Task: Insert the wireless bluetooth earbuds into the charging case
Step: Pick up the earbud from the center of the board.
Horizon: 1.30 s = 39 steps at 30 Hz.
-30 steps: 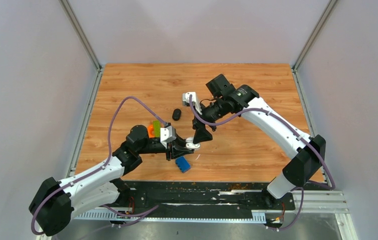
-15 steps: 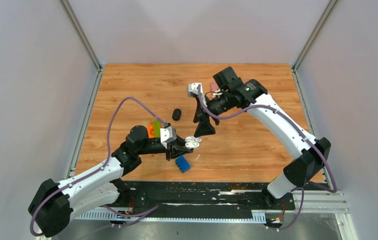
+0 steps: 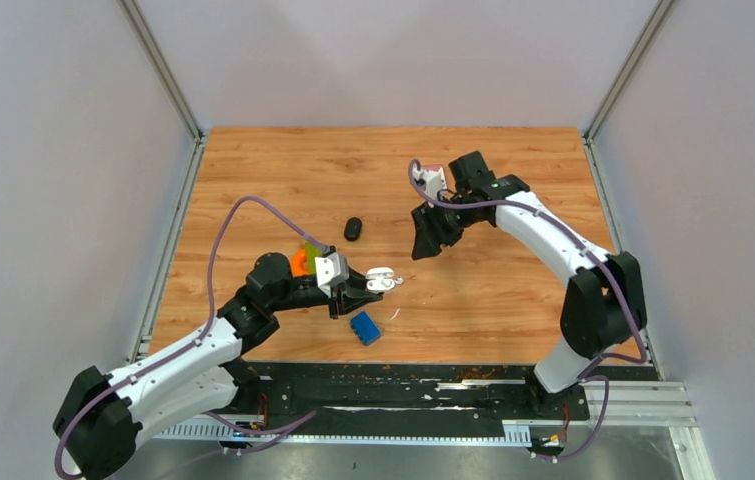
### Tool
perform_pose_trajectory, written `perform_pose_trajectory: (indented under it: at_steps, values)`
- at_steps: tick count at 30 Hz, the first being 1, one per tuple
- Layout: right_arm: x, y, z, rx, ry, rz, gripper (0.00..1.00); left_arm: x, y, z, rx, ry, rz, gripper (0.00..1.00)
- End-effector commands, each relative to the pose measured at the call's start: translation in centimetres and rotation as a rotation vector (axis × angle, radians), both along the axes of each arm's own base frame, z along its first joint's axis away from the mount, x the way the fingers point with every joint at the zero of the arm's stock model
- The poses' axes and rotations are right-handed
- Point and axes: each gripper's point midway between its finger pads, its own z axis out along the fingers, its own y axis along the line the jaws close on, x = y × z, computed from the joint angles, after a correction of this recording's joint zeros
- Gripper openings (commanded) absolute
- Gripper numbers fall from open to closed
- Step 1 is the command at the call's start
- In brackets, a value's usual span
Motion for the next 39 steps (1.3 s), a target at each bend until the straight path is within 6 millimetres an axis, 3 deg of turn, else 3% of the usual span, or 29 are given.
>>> perform_pose_trajectory:
  at_steps: [1,4,7,11,16,19,24,32,39]
  values:
    - [0.6,-0.7,-4.5,-0.092,0.117,-0.131,0.54,0.2,0.3,1.7,-0.038,-0.083,0.021,0.00]
    - [0.3,0.3,-5.4,-0.062,0.130,-0.061,0.52,0.2,0.4,1.9,-0.039,-0.090,0.028,0.00]
    - [-0.1,1.7,-4.7,-0.002,-0.001,0.216,0.51,0.2,0.4,2.0,-0.043,-0.094,0.027,0.00]
    - [0.2,-0.1,-5.8,-0.007,-0.157,0.503,0.47,0.1,0.4,2.4,-0.055,-0.100,0.026,0.00]
    - [1.6,-2.2,-7.2,-0.040,-0.436,0.673,0.48,0.1,0.7,2.7,-0.063,-0.113,0.042,0.00]
    - [2.6,-2.2,-7.4,-0.059,-0.605,0.732,0.47,0.2,0.8,2.7,-0.062,-0.121,0.050,0.00]
    - [1.7,-1.4,-8.2,-0.075,-0.828,0.976,0.47,0.5,1.0,2.4,-0.050,-0.121,0.066,0.00]
    - [1.9,0.9,-10.1,-0.101,-0.862,1.156,0.45,1.0,1.2,2.2,-0.035,-0.130,0.092,0.00]
    - [0.6,1.7,-11.3,-0.109,-0.891,1.261,0.45,1.4,1.4,2.3,-0.035,-0.132,0.126,0.00]
